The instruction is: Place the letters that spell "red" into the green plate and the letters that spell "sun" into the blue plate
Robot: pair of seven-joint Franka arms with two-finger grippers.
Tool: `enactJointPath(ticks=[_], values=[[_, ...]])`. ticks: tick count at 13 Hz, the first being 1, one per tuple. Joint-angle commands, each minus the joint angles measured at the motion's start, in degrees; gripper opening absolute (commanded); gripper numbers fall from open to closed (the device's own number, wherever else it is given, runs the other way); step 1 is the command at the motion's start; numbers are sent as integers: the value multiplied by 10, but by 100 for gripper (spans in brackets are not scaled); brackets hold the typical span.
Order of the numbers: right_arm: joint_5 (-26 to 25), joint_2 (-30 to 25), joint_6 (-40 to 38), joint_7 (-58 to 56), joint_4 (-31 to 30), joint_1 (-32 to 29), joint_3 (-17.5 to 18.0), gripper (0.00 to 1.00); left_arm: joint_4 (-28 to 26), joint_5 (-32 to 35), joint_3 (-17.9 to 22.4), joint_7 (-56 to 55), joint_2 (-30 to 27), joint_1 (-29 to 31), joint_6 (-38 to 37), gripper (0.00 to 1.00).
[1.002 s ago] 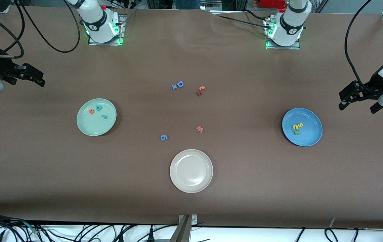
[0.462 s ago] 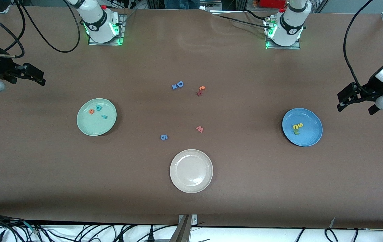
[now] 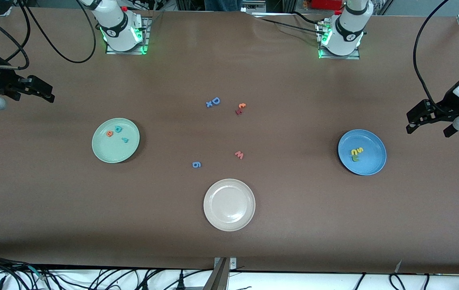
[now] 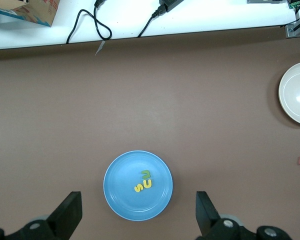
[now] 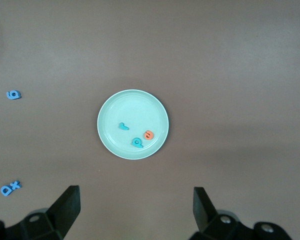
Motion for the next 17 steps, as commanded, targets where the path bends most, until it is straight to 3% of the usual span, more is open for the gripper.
enactJointPath(ticks=[1,11,13,15,17], values=[[-5,2,-9,2,9,1,0,100,21,17,4,5,10,-8,-7,100],[-2,6,-6,-7,33,1,-1,100,22,17,3,5,10,-6,-7,100],[-2,6,-9,-6,33,2,1,100,21,17,10,4,9,-29,-7,100],[-2,6,-9,-5,33,2,0,100,21,18,28,3,8,-52,-7,100],[-2,6,-8,-6,34,1,-1,100,21,13,132,4,6,-134,-8,100]])
